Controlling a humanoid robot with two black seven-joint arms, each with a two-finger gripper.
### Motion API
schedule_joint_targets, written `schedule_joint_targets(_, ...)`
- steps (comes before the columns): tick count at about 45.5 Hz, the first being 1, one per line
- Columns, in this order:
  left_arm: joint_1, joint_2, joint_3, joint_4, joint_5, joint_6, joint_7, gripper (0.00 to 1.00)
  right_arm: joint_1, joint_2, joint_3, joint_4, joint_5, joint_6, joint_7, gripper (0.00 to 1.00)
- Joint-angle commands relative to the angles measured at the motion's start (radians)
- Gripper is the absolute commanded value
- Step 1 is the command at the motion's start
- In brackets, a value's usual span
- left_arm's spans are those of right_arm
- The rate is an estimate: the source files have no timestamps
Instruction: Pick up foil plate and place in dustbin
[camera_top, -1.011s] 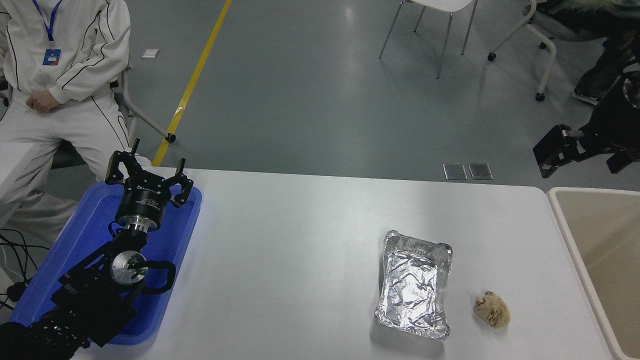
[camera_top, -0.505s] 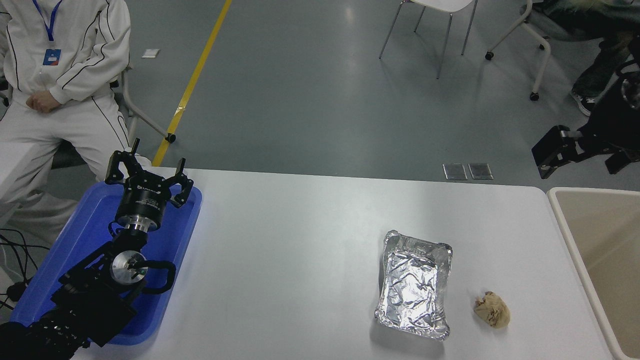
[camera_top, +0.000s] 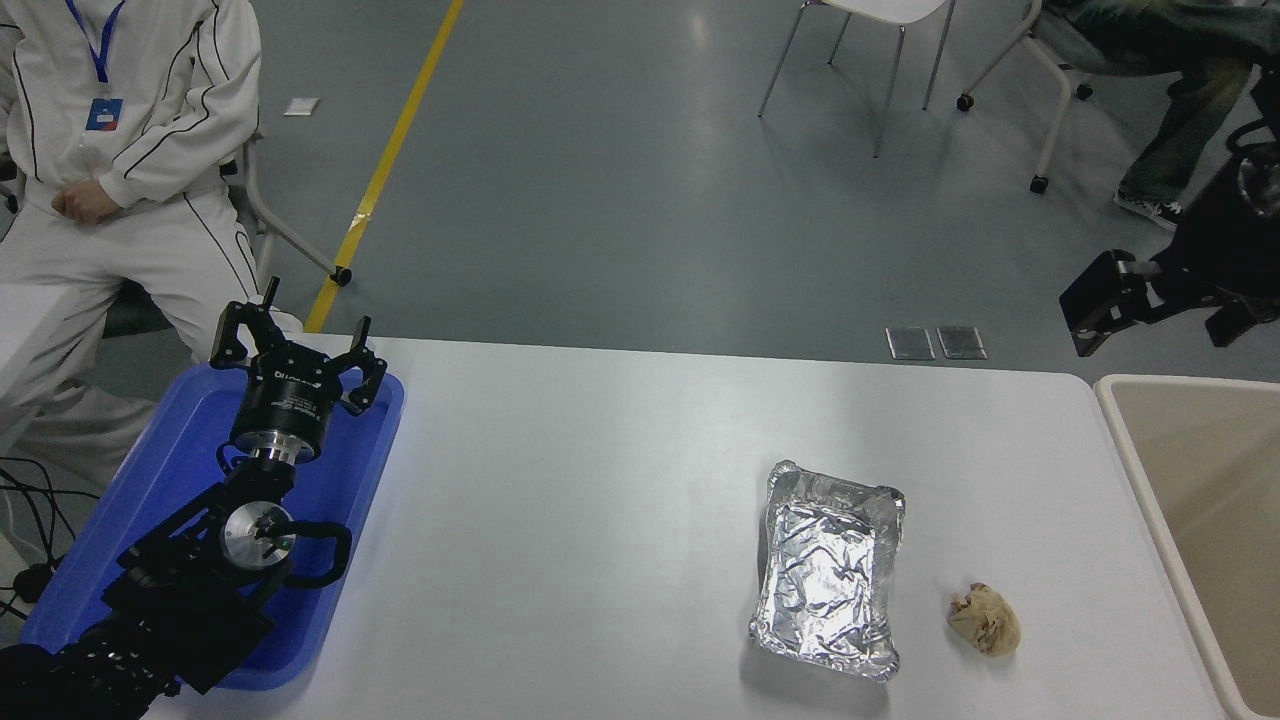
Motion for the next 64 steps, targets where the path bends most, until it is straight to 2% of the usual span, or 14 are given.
schedule_joint_targets(1,0.0,0.0,0.001,0.0,0.0,0.0,0.0,1.0,-0.008,-0.001,-0.007,0.0,0.001,0.0,0.0,1.0)
schedule_joint_targets(15,0.0,0.0,-0.001,0.0,0.0,0.0,0.0,1.0,-0.006,0.0,0.006,0.0,0.005,0.0,0.002,1.0)
schedule_joint_targets(23,0.0,0.0,0.001,0.0,0.0,0.0,0.0,1.0,-0.052,0.01,0.022,0.0,0.052,0.0,0.005,1.0)
schedule_joint_targets(37,0.0,0.0,-0.001,0.0,0.0,0.0,0.0,1.0,-0.184,0.002,0.149,-0.008,0.086,0.0,0.005,1.0)
schedule_joint_targets(47,0.0,0.0,0.001,0.0,0.0,0.0,0.0,1.0,-0.339,0.016,0.181,-0.006,0.167,-0.299,0.005,1.0)
schedule_joint_targets(52,0.0,0.0,0.001,0.0,0.0,0.0,0.0,1.0,-0.406,0.046,0.204,-0.008,0.166,-0.385,0.005,1.0)
schedule_joint_targets(64,0.0,0.0,0.001,0.0,0.0,0.0,0.0,1.0,-0.594,0.075,0.292,-0.048,0.163,-0.479,0.005,1.0)
